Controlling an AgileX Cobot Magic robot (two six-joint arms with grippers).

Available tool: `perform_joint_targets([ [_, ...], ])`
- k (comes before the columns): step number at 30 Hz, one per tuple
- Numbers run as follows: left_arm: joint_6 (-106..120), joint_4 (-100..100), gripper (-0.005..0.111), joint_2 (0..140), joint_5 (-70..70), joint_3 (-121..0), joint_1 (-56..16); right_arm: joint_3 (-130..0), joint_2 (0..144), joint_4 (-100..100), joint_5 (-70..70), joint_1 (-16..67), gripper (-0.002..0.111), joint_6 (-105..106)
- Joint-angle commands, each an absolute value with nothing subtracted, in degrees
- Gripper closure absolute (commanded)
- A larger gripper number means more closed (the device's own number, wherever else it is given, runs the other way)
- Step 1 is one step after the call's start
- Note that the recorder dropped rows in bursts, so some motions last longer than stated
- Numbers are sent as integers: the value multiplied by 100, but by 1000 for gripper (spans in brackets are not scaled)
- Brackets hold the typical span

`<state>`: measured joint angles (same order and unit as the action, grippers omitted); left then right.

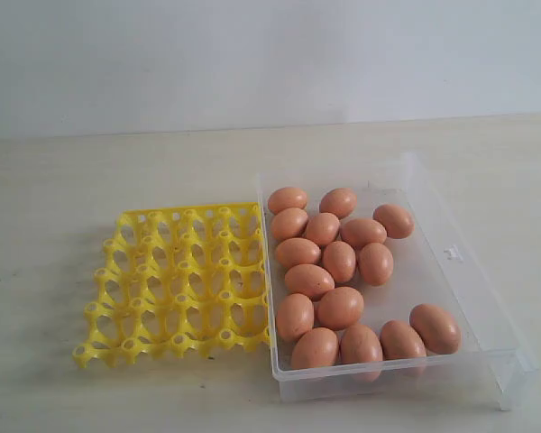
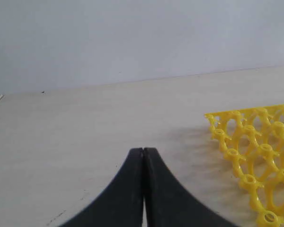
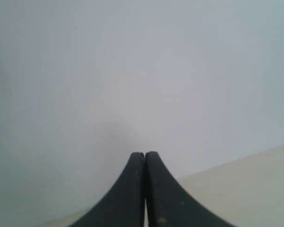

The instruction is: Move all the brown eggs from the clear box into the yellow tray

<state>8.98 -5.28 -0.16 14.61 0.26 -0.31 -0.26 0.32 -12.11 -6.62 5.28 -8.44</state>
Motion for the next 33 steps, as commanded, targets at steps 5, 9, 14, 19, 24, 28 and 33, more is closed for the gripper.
perform_joint_targets([
  [5, 900, -573, 107, 0, 1401, 0, -66, -751, 343, -1486, 119, 536, 108, -1122],
  [9, 900, -573, 107, 0, 1401, 0, -66, -1390, 1302, -1579, 932, 536, 108, -1299],
  [14, 900, -573, 107, 0, 1401, 0, -66, -2999, 3287, -2054, 2565, 536, 108, -464],
  [19, 900, -573, 107, 0, 1401, 0, -66, -4485, 5106, -4147, 3982, 536, 108, 1873],
  [24, 900, -573, 107, 0, 1401, 0, -66, -5301, 6334, -4302, 4351, 684, 108, 1353],
  [28, 900, -573, 107, 0, 1401, 0, -66, -5544, 6930, -3172, 4189, 843, 108, 280],
  [33, 900, -573, 107, 0, 1401, 0, -66, -5813, 7672, -1905, 4824, 1253, 108, -750],
])
